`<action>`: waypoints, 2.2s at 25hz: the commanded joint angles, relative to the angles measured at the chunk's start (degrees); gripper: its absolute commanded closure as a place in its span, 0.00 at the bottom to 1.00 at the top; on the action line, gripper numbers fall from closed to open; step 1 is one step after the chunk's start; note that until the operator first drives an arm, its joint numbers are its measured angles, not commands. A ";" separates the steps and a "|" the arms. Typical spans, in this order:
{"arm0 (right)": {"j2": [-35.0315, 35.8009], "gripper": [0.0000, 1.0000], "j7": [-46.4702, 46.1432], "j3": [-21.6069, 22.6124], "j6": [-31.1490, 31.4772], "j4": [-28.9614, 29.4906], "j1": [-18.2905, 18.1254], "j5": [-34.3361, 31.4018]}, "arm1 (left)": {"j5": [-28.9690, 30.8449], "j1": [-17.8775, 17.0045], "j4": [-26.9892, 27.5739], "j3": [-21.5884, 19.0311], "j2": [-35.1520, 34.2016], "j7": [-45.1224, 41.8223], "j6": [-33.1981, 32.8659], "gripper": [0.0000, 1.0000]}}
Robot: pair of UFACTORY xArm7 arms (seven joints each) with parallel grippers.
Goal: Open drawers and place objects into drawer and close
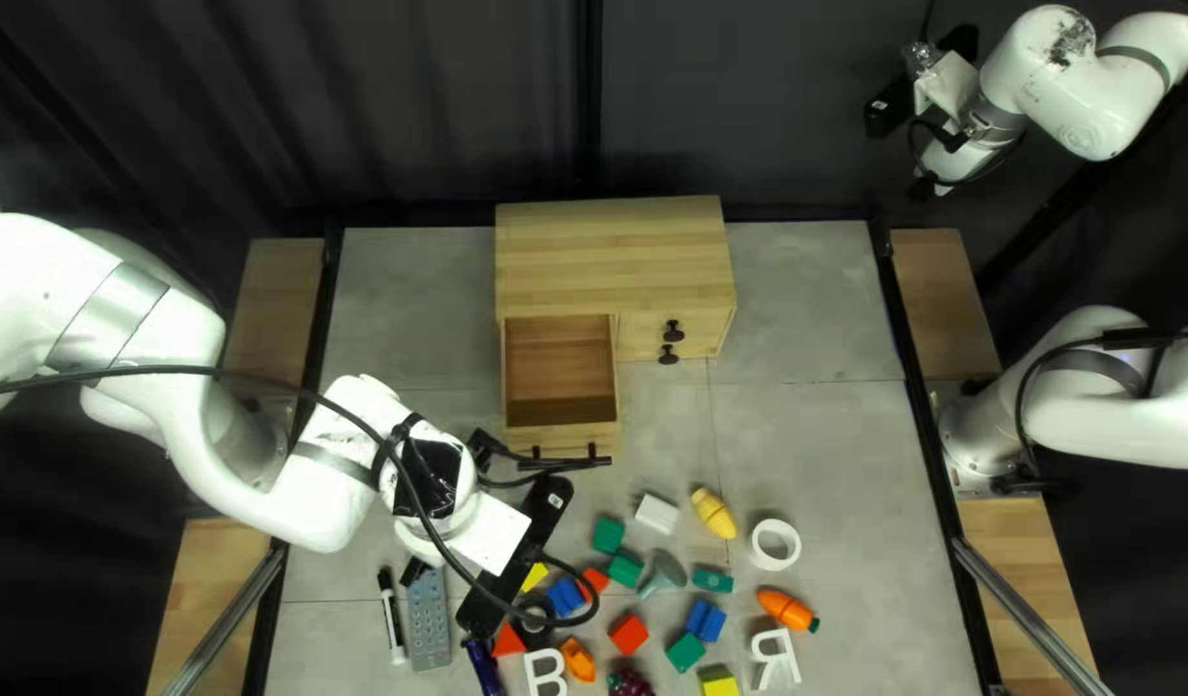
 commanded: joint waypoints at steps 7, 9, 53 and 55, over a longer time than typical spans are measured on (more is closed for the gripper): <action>0.00 0.00 0.00 0.00 0.00 0.00 0.00 0.00 | 15.18 -2.65 -4.69 -5.82 1.32 -0.35 -3.34 0.00; 0.00 0.00 0.00 0.00 0.00 0.00 0.00 0.00 | 16.86 -2.90 -5.29 -6.09 2.04 1.38 -3.99 0.00; 0.00 0.00 0.00 0.00 0.00 0.00 0.00 0.00 | 34.64 2.63 -13.70 0.08 10.40 20.55 -16.54 0.00; 0.00 0.00 0.00 0.00 0.00 0.00 0.00 0.00 | 34.47 2.88 -14.22 0.31 9.98 21.05 -17.28 0.00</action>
